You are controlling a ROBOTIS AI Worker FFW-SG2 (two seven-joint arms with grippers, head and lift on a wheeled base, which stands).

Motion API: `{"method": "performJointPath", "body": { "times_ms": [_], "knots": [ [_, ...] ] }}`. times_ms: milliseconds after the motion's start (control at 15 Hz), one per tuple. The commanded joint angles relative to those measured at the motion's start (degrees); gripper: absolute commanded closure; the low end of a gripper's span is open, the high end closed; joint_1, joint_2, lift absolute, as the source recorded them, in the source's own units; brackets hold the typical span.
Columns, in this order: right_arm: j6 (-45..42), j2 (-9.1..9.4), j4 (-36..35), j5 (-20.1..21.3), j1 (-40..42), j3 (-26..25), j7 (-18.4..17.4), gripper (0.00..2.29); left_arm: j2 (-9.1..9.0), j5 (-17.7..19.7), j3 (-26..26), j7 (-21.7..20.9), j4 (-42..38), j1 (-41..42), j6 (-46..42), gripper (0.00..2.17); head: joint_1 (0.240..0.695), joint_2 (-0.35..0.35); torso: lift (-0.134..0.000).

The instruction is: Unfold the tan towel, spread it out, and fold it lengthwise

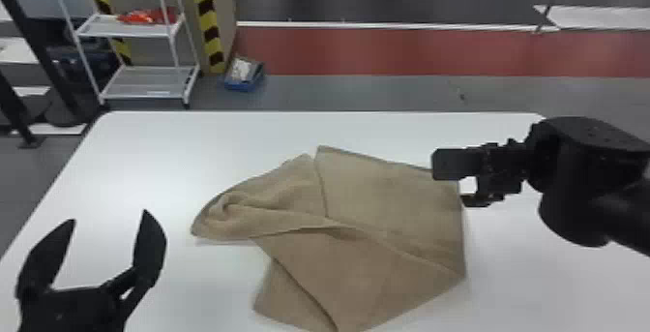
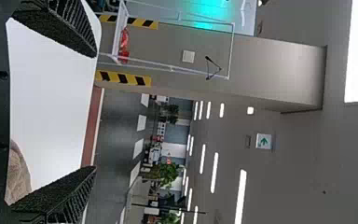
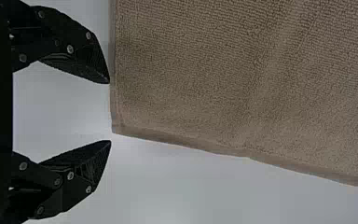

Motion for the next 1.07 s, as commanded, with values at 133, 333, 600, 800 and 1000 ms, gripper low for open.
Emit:
{"method": "performJointPath", "body": {
  "times_ms": [133, 333, 600, 800, 1000],
  "knots": [
    [0.7, 1.21, 1.8, 0.0, -1.5, 1.1, 2.1, 0.5, 0.0, 0.0, 0.7, 0.1, -0.9, 1.3, -0.6, 0.0, 0.695, -0.011, -0.123],
    [0.7, 4.02, 4.9, 0.1, -2.7, 2.8, 3.8, 0.5, 0.0, 0.1, 0.7, 0.1, -0.9, 1.4, -1.1, 0.0, 0.695, -0.01, -0.123],
    [1.0, 6.13, 7.0, 0.7, -3.2, 2.8, 6.6, 0.64, 0.0, 0.2, 1.2, 0.1, -0.9, 1.7, -1.5, 0.0, 0.695, 0.007, -0.123],
    [1.2, 6.57, 7.1, 0.1, -3.2, 1.5, 8.7, 1.03, 0.09, 0.2, 1.4, 0.1, -0.9, 1.6, -1.5, 0.0, 0.695, 0.019, -0.123],
    [1.4, 5.87, 6.9, -0.4, -1.8, -1.8, 10.7, 1.3, 0.09, 0.2, 1.3, 0.1, -0.8, 1.3, -1.5, 0.0, 0.695, 0.024, -0.123]
  ]
}}
